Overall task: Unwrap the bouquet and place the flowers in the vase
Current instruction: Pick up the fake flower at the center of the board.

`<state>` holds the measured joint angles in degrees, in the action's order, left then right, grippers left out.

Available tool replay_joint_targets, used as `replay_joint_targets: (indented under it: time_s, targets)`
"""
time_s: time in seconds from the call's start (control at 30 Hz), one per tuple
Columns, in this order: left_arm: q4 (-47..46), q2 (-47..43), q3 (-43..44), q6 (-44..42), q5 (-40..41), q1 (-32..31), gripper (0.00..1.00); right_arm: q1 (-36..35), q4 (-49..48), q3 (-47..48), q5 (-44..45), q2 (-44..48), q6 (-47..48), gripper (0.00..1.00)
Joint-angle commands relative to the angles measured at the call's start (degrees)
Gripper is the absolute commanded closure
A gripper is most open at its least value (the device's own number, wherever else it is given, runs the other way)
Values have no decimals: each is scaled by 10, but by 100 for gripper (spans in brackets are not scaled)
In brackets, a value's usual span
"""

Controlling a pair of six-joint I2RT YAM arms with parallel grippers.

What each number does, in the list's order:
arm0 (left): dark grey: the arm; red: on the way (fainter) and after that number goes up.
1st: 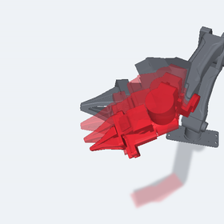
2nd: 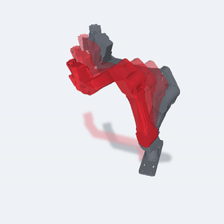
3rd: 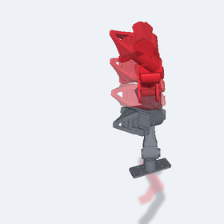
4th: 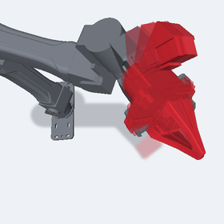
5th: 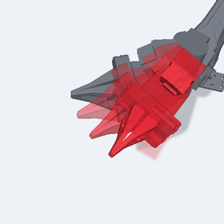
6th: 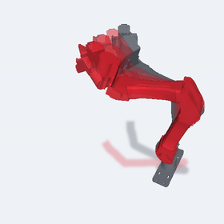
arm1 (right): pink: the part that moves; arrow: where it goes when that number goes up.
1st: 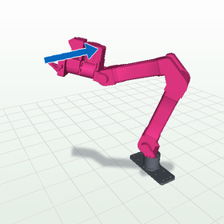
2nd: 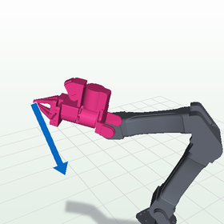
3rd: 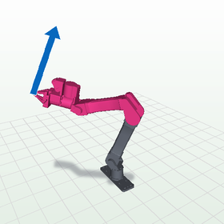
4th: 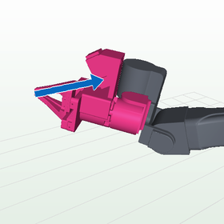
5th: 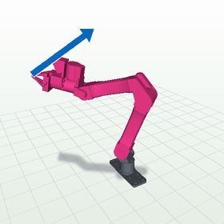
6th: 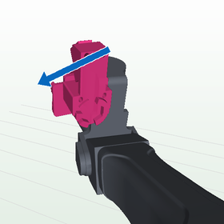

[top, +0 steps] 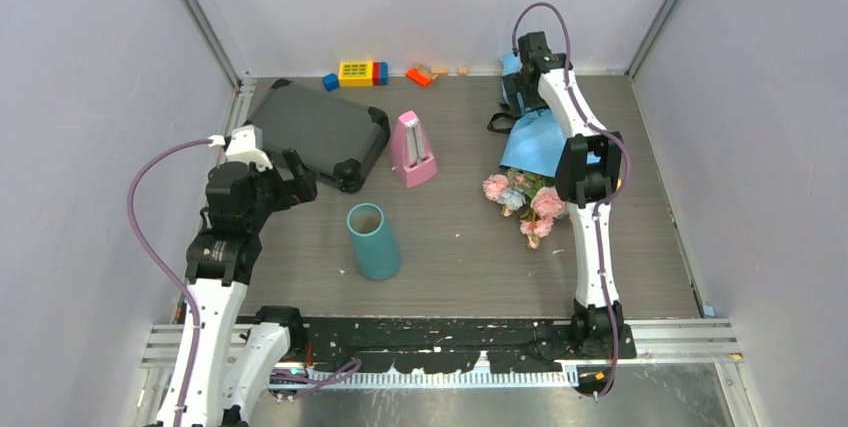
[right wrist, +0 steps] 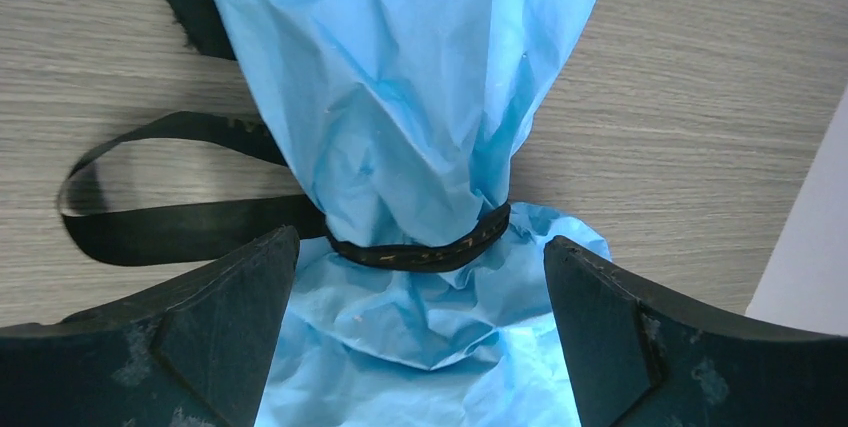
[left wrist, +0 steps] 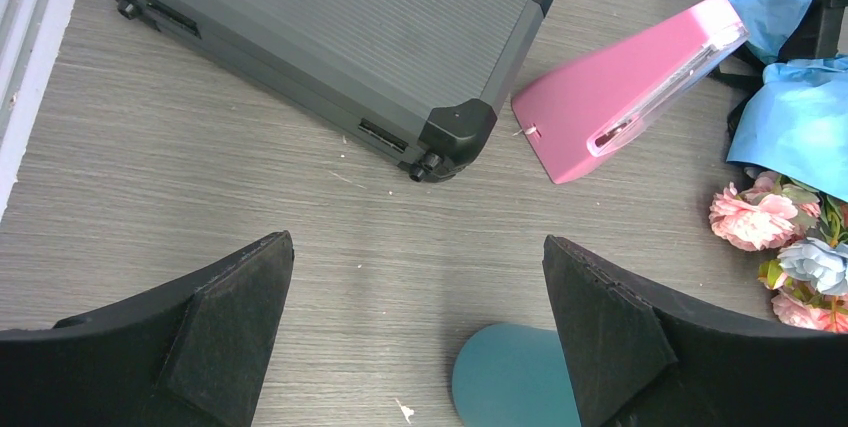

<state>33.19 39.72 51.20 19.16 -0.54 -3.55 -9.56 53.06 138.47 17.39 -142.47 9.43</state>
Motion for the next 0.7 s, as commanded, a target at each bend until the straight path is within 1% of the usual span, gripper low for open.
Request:
replay_joint_targets:
  time_s: [0.0,0.13,0.27,0.4,0.47,0.5,0.53,0.57,0.6,0.63,0.67]
  targets:
    - [-24,-6,1,2,-5,3,2,0,12,18,-23,-19,-11,1]
    - [-23,-4,1,2,-5,4,2,0,2,18,-12,-37,-17,3]
    - [-24,-3,1,2,-6,4,2,-1,-9,30,-10,-55,-22,10]
    - [-24,0,1,0,-3,4,2,-1,-17,26,-22,-51,-30,28]
    - [-25,1,2,-1,-3,3,2,0,-26,15,-31,-39,-34,44]
    - [-26,1,2,-4,-5,4,2,0,-34,10,-35,-27,-37,48]
    - [-29,0,3,-8,-10,4,2,0,-38,-1,-44,-20,-38,54]
    - [-32,0,3,-14,-16,4,2,0,-47,-6,-54,-5,-44,57]
    - [-35,-1,2,-21,-22,3,2,0,-57,-18,-61,4,-47,63]
    - [-37,-1,2,-27,-23,3,2,0,-62,-24,-75,22,-55,66]
    - [-38,0,3,-31,-23,3,2,0,-71,-37,-82,31,-60,72]
